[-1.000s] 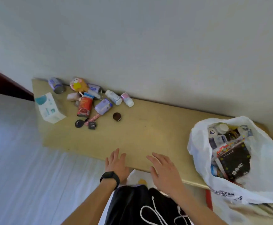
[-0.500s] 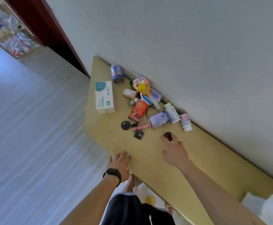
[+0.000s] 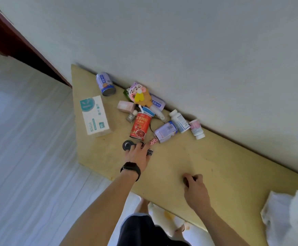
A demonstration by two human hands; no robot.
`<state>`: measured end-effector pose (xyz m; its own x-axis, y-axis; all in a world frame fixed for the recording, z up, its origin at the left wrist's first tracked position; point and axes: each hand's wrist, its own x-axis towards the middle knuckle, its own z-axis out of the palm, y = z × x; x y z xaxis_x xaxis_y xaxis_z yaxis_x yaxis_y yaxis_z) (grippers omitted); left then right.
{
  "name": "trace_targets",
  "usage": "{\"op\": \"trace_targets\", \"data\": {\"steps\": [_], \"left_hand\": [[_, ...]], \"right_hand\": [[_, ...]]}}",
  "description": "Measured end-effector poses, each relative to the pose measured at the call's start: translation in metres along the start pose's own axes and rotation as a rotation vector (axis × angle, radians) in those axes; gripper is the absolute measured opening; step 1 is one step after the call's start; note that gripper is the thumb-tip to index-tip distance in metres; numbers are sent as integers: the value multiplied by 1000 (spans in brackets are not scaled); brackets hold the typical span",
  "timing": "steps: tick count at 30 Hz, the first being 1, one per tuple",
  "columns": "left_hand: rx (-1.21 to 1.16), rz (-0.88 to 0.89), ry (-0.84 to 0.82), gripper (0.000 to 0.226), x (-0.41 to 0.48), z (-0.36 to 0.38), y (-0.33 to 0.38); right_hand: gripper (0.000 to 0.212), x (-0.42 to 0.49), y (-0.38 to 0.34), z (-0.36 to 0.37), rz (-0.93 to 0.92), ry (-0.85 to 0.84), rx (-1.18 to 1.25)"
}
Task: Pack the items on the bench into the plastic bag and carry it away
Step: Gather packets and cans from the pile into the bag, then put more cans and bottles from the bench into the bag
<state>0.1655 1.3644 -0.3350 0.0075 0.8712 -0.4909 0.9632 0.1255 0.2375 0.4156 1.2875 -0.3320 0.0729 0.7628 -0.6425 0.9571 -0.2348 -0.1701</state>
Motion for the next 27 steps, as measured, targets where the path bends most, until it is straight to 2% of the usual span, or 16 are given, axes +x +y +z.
{"op": "trace_targets", "data": {"steps": [3, 9, 16, 22, 27], "left_hand": [[-56, -19, -33, 42, -1, 7, 8], [-260, -164, -141, 47, -19, 29, 30], [-230, -166, -148, 42, -43, 51, 51], [-125, -41, -184, 38, -59, 58, 81], [-221, -26, -178, 35, -82, 50, 115]], "right_hand": [[37, -20, 13, 10, 65, -2, 47], [38, -35, 22, 19, 98, 16, 106], [37, -31, 33, 13, 48, -57, 159], [34, -55, 62, -7, 33, -109, 519], [32, -114, 100, -34, 62, -18, 814]]}}
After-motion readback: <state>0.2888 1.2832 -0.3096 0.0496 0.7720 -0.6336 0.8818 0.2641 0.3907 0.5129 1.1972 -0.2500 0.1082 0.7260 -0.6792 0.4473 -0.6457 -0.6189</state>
